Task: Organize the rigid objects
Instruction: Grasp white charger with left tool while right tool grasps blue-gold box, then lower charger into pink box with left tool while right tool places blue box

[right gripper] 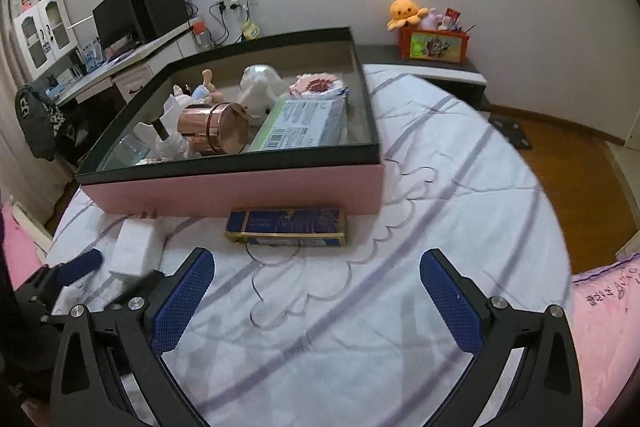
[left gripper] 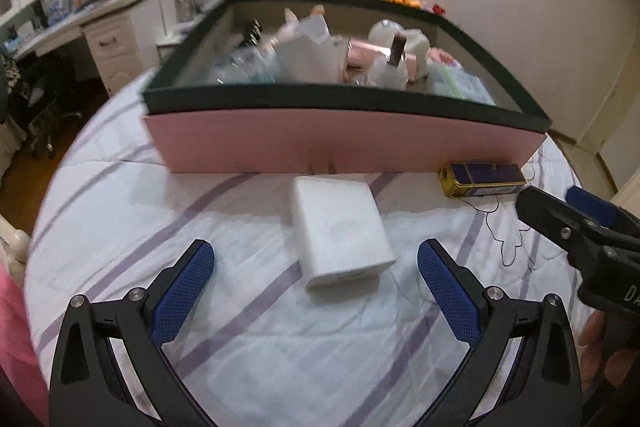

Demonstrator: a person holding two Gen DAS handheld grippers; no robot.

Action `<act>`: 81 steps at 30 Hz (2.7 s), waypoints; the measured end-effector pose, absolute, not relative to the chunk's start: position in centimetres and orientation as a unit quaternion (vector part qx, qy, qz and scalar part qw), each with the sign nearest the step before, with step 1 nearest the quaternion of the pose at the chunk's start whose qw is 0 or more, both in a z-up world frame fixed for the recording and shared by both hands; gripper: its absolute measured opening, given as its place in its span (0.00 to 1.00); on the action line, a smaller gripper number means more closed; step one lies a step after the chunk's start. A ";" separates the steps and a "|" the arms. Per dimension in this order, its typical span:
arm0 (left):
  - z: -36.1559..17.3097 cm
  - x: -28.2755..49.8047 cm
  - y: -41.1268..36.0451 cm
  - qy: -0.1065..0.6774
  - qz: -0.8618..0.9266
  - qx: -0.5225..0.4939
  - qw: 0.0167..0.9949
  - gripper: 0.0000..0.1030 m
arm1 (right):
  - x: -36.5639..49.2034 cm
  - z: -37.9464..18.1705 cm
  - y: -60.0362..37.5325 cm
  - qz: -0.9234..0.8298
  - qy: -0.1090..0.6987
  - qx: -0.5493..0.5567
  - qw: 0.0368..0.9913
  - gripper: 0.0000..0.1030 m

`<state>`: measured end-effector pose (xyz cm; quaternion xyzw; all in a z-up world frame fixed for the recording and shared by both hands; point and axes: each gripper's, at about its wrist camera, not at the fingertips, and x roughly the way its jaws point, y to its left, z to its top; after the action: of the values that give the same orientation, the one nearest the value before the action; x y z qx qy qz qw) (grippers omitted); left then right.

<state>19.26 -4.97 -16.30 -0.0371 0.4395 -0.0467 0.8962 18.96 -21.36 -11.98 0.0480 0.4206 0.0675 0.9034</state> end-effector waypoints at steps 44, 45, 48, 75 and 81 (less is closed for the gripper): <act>-6.1 23.0 -0.1 0.325 -0.090 -0.064 0.939 0.41 | 22.9 -3.1 -18.3 0.125 0.350 0.024 0.928 0.82; -5.7 24.1 0.0 0.324 -0.089 -0.064 0.940 0.41 | 23.6 -2.9 -18.2 0.124 0.351 0.025 0.928 0.82; -4.6 27.8 0.4 0.325 -0.083 -0.063 0.940 0.41 | 26.7 -2.1 -18.0 0.120 0.357 0.024 0.926 0.82; -8.5 41.2 -1.0 0.402 -0.078 -0.051 0.911 0.44 | 41.2 -7.2 -18.5 0.110 0.446 0.050 0.887 0.83; -8.0 40.3 -0.2 0.385 -0.050 -0.054 0.920 0.99 | 41.4 -7.9 -18.7 0.105 0.456 0.069 0.881 0.96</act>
<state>40.26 -0.19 -7.97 -0.0543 0.3853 -0.0504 0.9198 41.38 -18.66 -7.91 0.0692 0.4565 0.1054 0.8808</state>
